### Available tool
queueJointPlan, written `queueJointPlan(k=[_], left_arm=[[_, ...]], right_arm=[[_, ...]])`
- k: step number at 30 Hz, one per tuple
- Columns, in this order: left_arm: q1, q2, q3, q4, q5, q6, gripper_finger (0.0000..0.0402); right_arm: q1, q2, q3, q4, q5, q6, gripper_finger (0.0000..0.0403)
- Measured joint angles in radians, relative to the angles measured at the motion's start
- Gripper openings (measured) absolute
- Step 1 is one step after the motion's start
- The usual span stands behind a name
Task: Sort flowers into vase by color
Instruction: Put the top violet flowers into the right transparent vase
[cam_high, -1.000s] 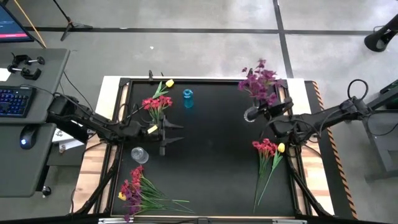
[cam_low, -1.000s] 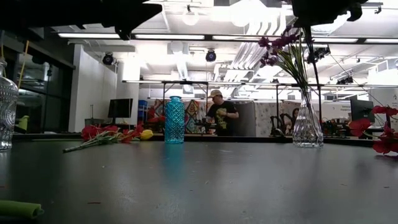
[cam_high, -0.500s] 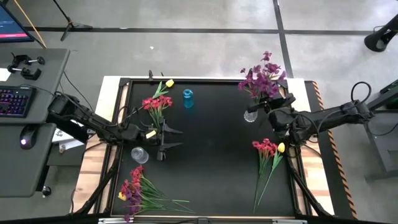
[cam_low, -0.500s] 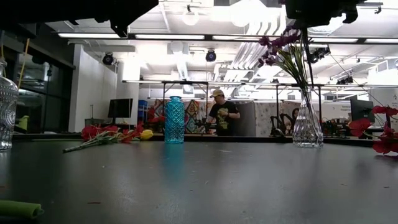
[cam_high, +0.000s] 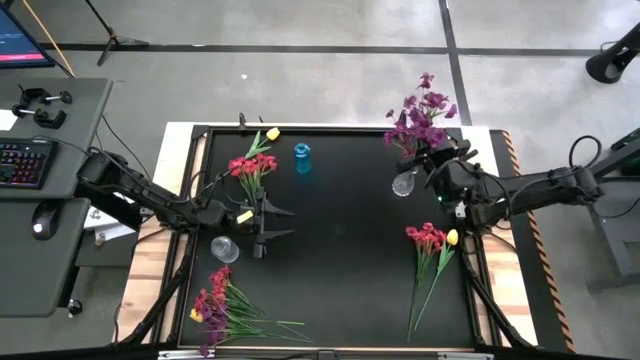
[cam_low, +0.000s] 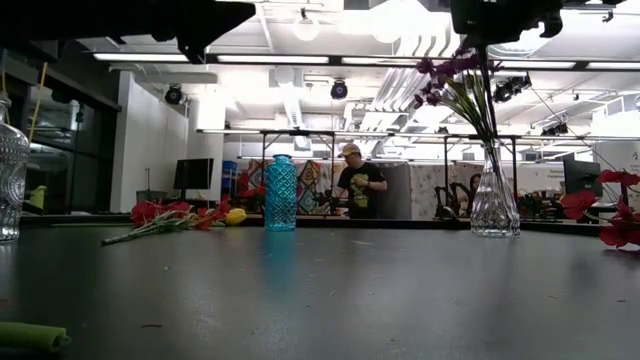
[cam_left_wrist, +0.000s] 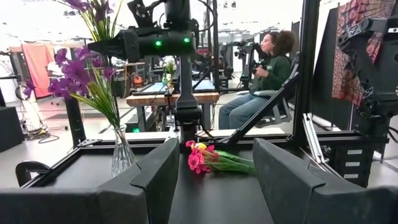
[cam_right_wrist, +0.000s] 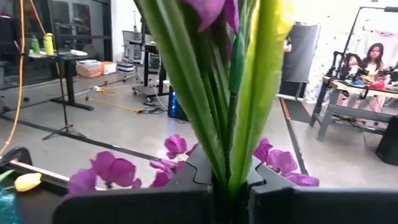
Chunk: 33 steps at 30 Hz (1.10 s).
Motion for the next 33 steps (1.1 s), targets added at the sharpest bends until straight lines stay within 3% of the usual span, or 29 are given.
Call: queueJointPlan(k=[11,24,33], left_arm=[[0.0,0.0,-0.001,-0.001,0.0,0.002,0.0193],[0.0,0.0,-0.001,-0.001,0.001,0.0,0.0193],[0.0,0.0,-0.001,-0.001,0.001,-0.01,0.0193]], right_arm=[[-0.039,0.001,0.0,-0.291,-0.017,0.334,0.0],[-0.013,0.001,0.0,-0.297,-0.041,0.338,0.0004],[-0.009,0.001,0.0,-0.297,-0.04,0.338,0.0061]])
